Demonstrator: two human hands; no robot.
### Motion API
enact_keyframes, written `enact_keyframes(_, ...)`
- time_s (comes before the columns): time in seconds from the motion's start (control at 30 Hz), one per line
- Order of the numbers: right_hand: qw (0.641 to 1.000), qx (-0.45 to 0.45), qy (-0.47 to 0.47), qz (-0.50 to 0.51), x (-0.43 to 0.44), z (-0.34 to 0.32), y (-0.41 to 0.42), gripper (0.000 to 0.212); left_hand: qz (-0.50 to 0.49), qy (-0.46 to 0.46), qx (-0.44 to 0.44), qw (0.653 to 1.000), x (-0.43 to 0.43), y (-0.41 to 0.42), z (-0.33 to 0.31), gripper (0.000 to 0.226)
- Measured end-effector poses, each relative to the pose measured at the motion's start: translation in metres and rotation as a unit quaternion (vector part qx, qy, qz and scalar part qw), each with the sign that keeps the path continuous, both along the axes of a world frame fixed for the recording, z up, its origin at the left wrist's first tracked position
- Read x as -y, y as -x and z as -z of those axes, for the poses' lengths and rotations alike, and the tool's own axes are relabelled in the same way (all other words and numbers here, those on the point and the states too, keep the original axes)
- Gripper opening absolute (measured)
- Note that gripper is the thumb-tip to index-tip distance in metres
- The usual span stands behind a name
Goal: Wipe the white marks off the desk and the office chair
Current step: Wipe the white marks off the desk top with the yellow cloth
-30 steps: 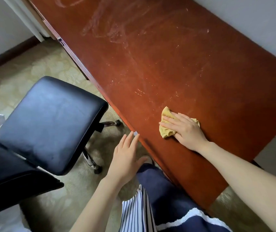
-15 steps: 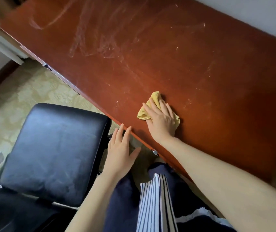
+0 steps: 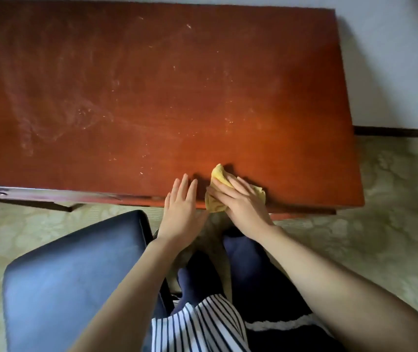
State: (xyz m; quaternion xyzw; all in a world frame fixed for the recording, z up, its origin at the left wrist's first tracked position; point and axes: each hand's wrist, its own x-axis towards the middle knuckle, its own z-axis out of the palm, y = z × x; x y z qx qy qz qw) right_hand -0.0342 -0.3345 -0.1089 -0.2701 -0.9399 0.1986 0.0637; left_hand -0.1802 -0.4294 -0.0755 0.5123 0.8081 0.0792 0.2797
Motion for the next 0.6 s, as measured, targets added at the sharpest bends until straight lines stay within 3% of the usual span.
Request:
enact_keyframes(0.2, 0.984, -0.037, -0.069, 0.161, -0.010, -0.004, -0.084, 0.065, 0.023, 0.022, -0.040, 0.999, -0.036, -0.028, 0.010, 0.078)
enact_keyframes(0.37, 0.955, -0.022, -0.036, 0.295, -0.038, -0.008, -0.142, 0.062, 0.027, 0.037, -0.104, 0.993, -0.064, -0.044, 0.012, 0.090)
enact_keyframes(0.6, 0.936, -0.015, 0.010, 0.352, -0.116, -0.006, -0.154, 0.053, 0.003, 0.066, -0.156, 0.986, -0.103, -0.056, 0.018, 0.115)
